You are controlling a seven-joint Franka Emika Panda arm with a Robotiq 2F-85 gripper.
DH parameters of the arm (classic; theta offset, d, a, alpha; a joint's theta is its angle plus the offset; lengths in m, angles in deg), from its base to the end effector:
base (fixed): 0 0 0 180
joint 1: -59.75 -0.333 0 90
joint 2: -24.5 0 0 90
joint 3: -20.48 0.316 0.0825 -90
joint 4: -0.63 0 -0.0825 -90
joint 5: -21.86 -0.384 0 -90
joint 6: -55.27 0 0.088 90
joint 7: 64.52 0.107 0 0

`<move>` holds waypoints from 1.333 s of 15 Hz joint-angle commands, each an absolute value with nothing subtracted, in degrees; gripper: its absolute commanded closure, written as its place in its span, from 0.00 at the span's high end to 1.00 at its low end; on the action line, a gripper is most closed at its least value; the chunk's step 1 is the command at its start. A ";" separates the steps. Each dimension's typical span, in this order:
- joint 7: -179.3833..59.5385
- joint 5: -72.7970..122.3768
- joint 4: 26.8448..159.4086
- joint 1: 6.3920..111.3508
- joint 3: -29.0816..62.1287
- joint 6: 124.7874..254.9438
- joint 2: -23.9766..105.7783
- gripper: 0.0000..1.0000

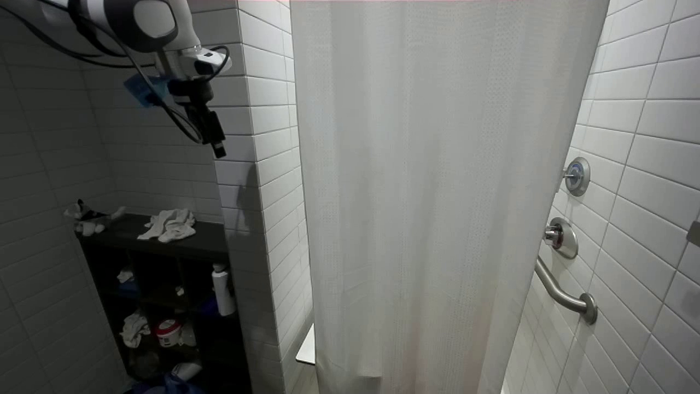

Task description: Open the curtain railing

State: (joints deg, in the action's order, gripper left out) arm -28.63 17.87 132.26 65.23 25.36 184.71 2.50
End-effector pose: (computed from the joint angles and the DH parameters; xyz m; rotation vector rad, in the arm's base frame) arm 0.4669 0.0005 0.5341 -2.8057 0.9805 -0.4805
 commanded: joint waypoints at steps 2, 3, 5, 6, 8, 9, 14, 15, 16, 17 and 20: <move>-18.44 24.56 133.62 69.50 26.99 190.40 -0.02 1.00; -16.20 26.51 133.44 70.39 27.27 191.28 -0.09 1.00; -12.00 30.03 132.56 71.82 27.80 192.23 0.30 1.00; -9.83 31.71 131.86 72.39 28.25 192.23 0.62 1.00; -5.96 35.08 130.62 73.15 29.18 192.10 1.29 1.00; -4.23 36.76 129.81 73.31 29.72 191.80 1.75 1.00; 2.34 45.29 126.01 73.40 31.56 190.48 4.01 1.00; 2.84 46.14 125.15 73.07 31.45 190.25 4.62 1.00; 3.13 46.79 124.32 72.81 31.28 190.03 5.24 1.00; 2.96 46.94 123.32 72.47 30.90 189.70 5.97 1.00; 2.17 46.86 120.68 71.96 29.91 188.77 7.88 1.00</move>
